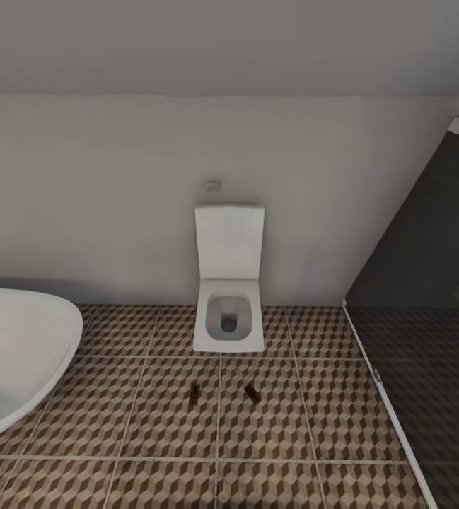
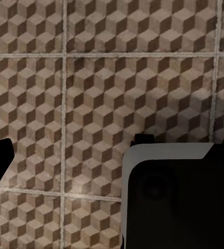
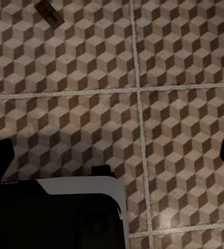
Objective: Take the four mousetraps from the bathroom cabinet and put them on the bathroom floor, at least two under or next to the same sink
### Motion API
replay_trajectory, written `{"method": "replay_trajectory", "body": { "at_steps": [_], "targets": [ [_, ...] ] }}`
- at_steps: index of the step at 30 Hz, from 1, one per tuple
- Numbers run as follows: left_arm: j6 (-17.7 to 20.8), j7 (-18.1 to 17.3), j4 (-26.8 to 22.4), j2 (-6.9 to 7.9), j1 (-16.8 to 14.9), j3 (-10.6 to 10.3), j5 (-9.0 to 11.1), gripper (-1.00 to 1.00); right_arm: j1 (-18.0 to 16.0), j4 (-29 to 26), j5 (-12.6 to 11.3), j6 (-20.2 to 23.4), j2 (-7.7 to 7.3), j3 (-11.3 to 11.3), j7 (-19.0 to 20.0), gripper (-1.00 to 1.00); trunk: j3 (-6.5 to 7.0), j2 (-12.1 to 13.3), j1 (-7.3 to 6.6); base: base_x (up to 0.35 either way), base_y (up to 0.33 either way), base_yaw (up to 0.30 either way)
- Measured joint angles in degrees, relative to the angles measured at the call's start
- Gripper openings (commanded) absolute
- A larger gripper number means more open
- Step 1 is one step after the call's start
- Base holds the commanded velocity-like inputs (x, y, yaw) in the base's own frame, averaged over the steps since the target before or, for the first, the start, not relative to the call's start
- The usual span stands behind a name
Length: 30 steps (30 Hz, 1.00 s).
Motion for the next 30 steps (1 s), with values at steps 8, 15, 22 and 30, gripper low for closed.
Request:
{"method": "replay_trajectory", "body": {
  "at_steps": [8,15,22,30],
  "targets": [
    [0.0,0.0,0.0,0.0,0.05,0.0,0.0,1.0,0.02,0.0,0.01,0.0,0.0,0.0,0.08,1.0,0.75,0.0,0.0,0.0,0.0,0.0],
    [0.0,0.0,0.0,0.0,0.1,0.0,0.0,1.0,-0.01,0.0,0.01,0.01,0.0,0.0,0.09,1.0,1.4,0.0,0.0,0.0,0.0,0.0],
    [0.0,0.0,0.0,0.0,0.16,0.0,0.0,1.0,0.01,0.0,0.01,0.01,0.0,0.0,0.1,1.0,2.06,0.0,0.0,0.0,0.0,0.0],
    [0.0,0.0,0.0,0.0,0.23,-0.03,0.0,1.0,0.02,0.0,0.01,0.01,0.0,0.0,0.12,1.0,2.81,0.0,0.0,0.0,0.0,0.0]
  ]
}}
